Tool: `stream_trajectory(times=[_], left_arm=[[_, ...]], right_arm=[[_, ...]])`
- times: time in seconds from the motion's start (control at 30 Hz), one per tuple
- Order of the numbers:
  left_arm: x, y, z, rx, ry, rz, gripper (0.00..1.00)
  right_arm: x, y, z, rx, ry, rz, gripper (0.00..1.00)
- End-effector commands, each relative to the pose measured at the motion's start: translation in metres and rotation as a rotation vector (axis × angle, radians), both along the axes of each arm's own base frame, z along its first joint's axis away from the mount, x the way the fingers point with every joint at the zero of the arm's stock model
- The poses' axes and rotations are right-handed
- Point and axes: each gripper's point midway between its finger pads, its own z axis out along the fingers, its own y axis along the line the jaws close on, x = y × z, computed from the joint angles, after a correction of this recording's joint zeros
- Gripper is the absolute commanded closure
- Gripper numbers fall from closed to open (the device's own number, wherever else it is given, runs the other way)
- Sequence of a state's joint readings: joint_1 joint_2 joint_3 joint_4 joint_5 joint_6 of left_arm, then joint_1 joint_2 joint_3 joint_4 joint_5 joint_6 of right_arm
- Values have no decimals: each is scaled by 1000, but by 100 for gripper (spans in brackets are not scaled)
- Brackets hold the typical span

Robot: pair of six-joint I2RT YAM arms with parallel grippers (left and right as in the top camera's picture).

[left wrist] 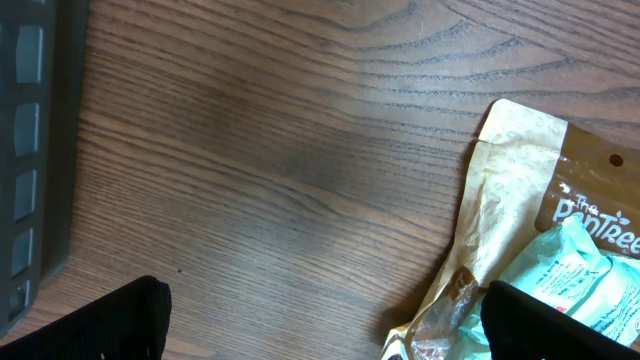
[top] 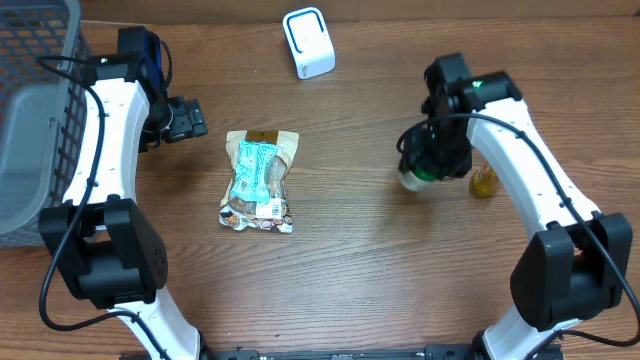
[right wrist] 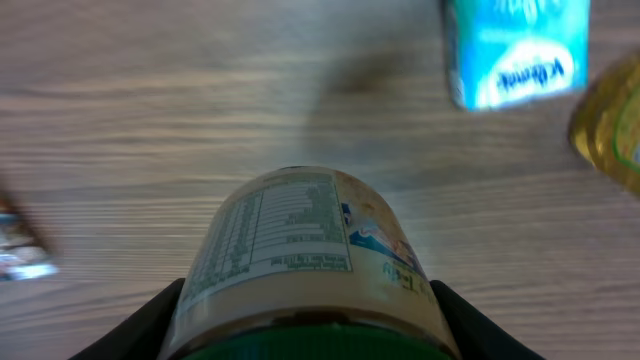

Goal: Scan the item barcode
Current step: 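Carry the jar right and set it upright near the yellow bottle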

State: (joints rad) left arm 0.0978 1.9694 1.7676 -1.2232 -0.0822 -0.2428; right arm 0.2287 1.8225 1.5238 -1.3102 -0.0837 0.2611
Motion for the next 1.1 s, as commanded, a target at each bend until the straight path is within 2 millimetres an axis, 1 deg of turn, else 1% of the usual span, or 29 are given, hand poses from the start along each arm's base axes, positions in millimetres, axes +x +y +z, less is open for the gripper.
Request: stream_trajectory(times=[0.0,0.07,0.2,0.3,0.33,0.37,0.47,0.5,0.6,0.63,0.77,0.83,0.9,1.07], left_arm=[[4,-2,8,7,-25,-18,0],[4,-2,8,7,-25,-18,1],[4,-2,8,7,-25,-18,1],[4,-2,8,7,-25,-18,1],[4,-2,8,7,-25,-18,0],[4,-2,8,7,-25,-18,0],[4,-2,8,7,-25,-18,0],[4,-2,8,7,-25,-18,1],[4,-2,8,7,-25,-18,0],[4,-2,8,7,-25,-18,0],[4,-2,8,7,-25,-18,1],[4,-2,8,7,-25,-18,0],[4,-2,8,7,-25,-18,0],[4,-2,8,7,-25,-18,0]], right_arm=[[-10,-18,-18,-94,15,-1,86],[-14,-20,-32,-99,23,-1,86],[-22,-23,-53,-108,35,0,84],[-22,-31,-60,-153,23,1,80],[-21,-34,-61,-171,17,1,77],[-19,-36,-61,-184,8,1,70],[-17,-37,-61,-193,-2,0,61],[-16,-37,-61,-193,-4,0,51],[-15,-37,-61,-191,-10,-1,7],[-14,-37,-61,-190,-12,-1,0],[-14,-37,-61,-190,-14,-1,0],[-10,-36,-57,-188,-24,-2,0],[-2,-34,-45,-183,-43,-4,0],[28,-25,2,-156,-142,-9,0]])
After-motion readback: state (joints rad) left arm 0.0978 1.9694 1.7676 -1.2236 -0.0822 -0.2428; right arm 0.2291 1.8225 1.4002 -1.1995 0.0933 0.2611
